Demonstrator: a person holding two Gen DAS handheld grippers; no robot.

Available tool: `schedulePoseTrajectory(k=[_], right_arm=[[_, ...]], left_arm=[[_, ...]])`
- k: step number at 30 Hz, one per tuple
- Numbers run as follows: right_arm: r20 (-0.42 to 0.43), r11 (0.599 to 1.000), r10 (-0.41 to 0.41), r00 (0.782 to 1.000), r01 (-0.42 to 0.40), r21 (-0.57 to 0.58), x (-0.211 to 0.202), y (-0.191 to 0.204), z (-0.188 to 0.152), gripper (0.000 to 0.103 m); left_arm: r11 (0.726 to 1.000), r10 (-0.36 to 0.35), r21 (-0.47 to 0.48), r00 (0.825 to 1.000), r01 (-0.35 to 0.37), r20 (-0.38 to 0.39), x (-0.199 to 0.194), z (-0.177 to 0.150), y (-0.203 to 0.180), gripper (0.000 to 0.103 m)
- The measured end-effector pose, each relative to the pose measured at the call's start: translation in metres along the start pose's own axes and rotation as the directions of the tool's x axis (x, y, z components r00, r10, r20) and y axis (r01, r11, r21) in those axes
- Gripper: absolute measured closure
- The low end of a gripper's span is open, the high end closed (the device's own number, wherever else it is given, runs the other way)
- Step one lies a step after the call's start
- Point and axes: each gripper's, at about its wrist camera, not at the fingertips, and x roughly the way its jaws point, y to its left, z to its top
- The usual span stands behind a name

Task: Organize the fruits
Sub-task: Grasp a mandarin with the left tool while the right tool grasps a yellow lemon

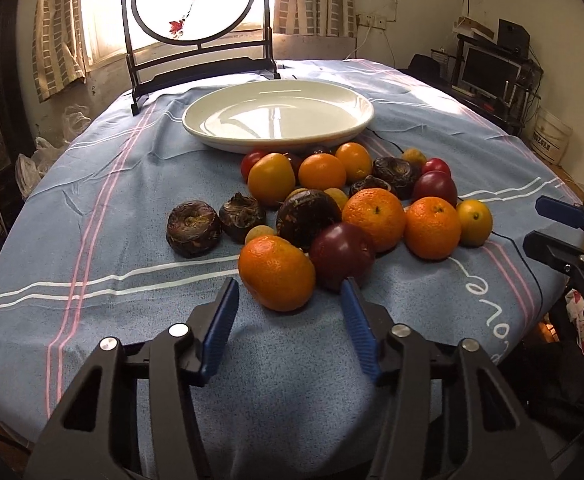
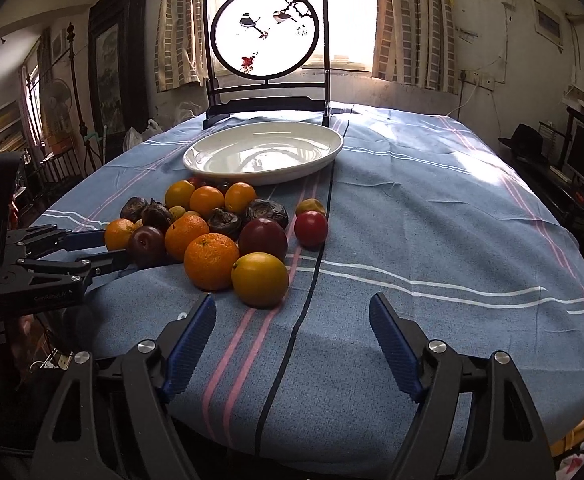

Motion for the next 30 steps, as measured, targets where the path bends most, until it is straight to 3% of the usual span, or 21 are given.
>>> schedulePoseTrajectory(k=[6, 10, 14, 15, 22, 23, 24, 25, 30], right_arm=[[-0.002, 1.000, -0.014, 1.000, 0.014, 0.001, 0.001, -0.003, 0.000, 0.023], [-0.005, 1.000, -0.018, 1.000, 0.018, 0.000, 0.001, -0.002, 0.001, 0.023], [-0.008, 1.000, -0.023, 1.000, 0.023, -0.001, 0.001, -0.002, 0.001, 0.023], [-0.011, 1.000, -0.021, 1.000, 0.021, -0.002, 0.002, -0.002, 0.001, 0.024], [-0.050, 0.999, 0.047, 0.998, -0.047, -0.009, 0.026, 0.000, 0.012, 0.031], [-0.055, 0.998, 0.054, 0.997, -0.055, -0.016, 0.031, 0.001, 0.015, 0.037], [-0.069, 0.997, 0.064, 0.996, -0.066, -0.025, 0.037, 0.003, 0.017, 0.052], [-0.081, 0.994, 0.100, 0.992, -0.103, -0.030, 0.042, 0.005, 0.019, 0.057], [-0.098, 0.992, 0.093, 0.991, -0.101, -0.072, 0.053, 0.012, 0.021, 0.056]], left_arm=[[1.000, -0.007, -0.008, 1.000, 0.007, -0.002, 0.000, -0.001, 0.013, 0.054], [0.999, 0.021, 0.027, 0.999, -0.022, 0.039, 0.009, 0.004, 0.010, 0.056], [0.992, -0.097, -0.075, 0.995, 0.099, 0.032, 0.017, 0.005, 0.032, 0.055], [0.991, -0.114, -0.067, 0.993, 0.116, 0.034, 0.016, 0.004, 0.031, 0.062], [0.994, -0.085, -0.051, 0.985, 0.093, 0.149, -0.030, 0.000, 0.024, 0.063], [0.995, -0.077, -0.043, 0.983, 0.085, 0.166, -0.037, 0.001, 0.024, 0.063], [0.996, -0.068, -0.040, 0.982, 0.076, 0.177, -0.043, 0.002, 0.024, 0.063], [0.997, -0.065, -0.039, 0.981, 0.073, 0.183, -0.047, 0.003, 0.025, 0.062], [0.996, -0.061, -0.046, 0.980, 0.071, 0.189, -0.049, 0.001, 0.027, 0.062]])
